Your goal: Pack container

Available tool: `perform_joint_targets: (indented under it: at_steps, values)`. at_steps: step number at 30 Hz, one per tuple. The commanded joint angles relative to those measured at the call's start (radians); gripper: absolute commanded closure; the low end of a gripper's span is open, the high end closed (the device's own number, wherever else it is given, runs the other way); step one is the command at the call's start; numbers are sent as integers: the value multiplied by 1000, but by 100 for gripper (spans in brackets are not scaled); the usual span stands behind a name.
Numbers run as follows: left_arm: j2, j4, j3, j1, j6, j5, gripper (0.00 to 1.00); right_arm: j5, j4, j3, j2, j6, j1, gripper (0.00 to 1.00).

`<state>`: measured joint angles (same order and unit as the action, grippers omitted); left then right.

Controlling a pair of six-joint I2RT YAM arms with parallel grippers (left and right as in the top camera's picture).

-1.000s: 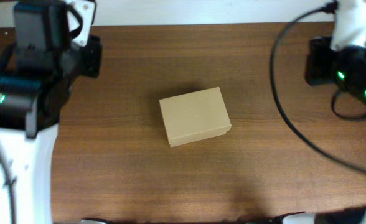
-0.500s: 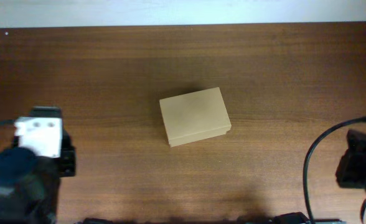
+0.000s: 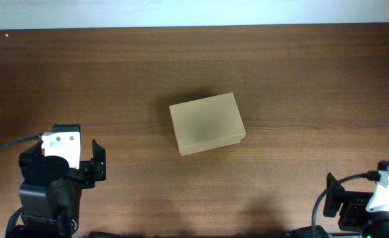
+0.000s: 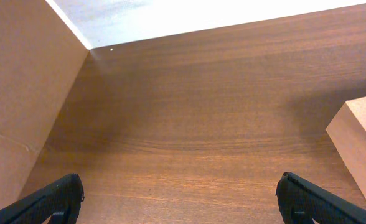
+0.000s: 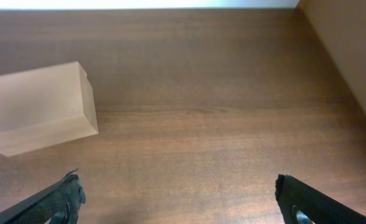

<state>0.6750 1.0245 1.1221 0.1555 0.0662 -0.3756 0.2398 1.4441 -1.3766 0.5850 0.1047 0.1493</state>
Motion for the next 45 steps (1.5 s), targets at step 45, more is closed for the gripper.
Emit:
perform_joint_targets:
  at_steps: [45]
  values:
    - [-1,5,2,-3,-10,-10,1,-24,-927,1079,-471,9,-254,1]
